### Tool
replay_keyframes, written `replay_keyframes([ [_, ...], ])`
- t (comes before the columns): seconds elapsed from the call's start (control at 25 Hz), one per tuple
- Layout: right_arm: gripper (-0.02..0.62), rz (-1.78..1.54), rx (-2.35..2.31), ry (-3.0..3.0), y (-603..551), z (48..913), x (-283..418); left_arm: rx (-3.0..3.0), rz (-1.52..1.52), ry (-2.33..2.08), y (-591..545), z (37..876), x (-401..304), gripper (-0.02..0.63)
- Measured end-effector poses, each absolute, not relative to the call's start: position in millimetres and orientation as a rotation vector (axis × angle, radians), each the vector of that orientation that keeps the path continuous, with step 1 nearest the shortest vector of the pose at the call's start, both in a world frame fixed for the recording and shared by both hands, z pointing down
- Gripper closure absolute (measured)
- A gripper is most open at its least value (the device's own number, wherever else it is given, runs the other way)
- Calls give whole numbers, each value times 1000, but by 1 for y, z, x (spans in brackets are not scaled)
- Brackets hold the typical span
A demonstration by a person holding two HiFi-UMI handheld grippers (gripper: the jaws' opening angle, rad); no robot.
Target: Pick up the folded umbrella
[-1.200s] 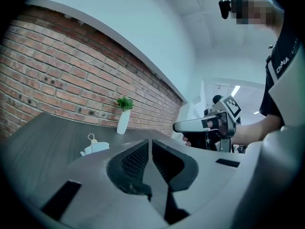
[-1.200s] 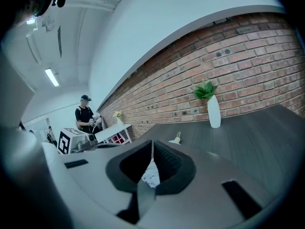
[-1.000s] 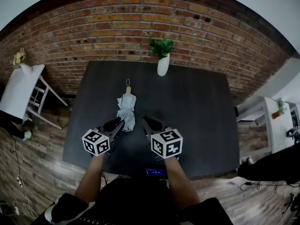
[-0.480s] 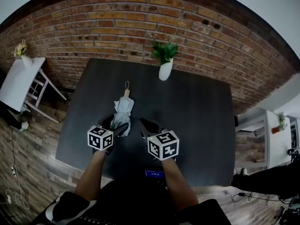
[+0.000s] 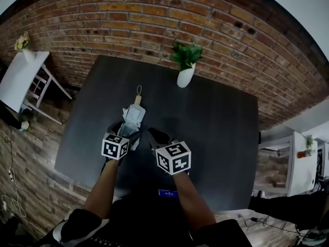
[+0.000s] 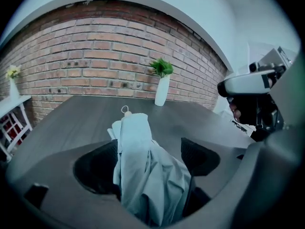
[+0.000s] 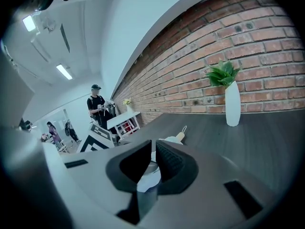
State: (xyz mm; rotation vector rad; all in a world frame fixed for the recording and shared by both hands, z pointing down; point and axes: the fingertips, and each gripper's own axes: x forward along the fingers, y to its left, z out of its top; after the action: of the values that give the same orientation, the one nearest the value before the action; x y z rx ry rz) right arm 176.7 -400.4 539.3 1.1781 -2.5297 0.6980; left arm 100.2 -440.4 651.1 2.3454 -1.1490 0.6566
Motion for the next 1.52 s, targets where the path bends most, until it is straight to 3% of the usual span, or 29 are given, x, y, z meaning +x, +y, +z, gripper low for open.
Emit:
replay_keyframes([
  [0.68,584,747,1131,-2526,-423,564,179,2212,819,-1165,-448,705,101,215],
  [0.88,584,775,1134,-2520,-426,572,182,2184,887,-1159,-449,707,100,245],
  [1.52,584,818,1160,-2496,-428,583,190,2186,655,-1071,-453,696,96,320],
])
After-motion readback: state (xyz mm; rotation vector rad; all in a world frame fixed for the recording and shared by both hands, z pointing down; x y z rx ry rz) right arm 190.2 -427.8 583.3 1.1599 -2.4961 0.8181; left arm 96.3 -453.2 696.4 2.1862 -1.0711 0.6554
